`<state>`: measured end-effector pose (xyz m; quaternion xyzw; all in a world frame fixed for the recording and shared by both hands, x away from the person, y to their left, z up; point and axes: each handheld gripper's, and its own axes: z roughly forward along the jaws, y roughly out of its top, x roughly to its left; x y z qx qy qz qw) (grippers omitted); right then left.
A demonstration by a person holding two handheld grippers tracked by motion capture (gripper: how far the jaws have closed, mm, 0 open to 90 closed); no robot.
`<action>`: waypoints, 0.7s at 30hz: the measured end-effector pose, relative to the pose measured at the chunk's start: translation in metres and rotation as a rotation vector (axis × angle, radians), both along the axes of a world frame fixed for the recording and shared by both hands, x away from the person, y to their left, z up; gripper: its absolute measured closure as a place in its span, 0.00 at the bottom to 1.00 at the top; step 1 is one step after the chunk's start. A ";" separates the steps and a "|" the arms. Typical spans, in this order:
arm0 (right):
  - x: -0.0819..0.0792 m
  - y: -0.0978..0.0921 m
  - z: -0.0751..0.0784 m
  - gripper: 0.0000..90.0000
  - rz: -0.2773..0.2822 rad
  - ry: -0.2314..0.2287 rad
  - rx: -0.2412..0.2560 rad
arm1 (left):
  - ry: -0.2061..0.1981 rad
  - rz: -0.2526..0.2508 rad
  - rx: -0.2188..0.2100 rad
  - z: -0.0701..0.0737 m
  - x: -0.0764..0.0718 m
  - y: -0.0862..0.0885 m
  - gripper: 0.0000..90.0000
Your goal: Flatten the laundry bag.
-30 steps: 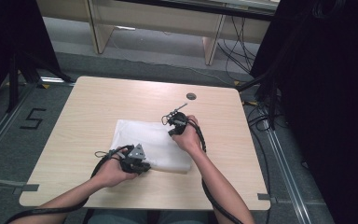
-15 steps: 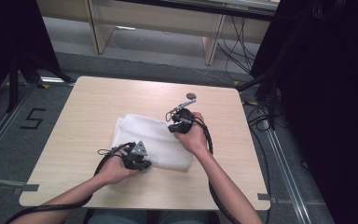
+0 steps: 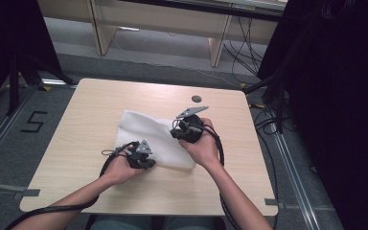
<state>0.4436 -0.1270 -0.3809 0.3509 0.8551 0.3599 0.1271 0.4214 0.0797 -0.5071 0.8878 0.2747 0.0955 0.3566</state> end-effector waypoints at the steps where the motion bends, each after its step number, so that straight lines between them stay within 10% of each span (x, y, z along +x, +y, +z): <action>1: -0.004 -0.001 0.004 0.99 0.007 0.018 -0.005 | 0.001 0.015 -0.009 0.000 0.001 0.000 0.99; 21: -0.007 -0.012 0.003 0.99 -0.025 -0.023 0.043 | -0.065 0.042 -0.011 0.006 -0.004 -0.001 1.00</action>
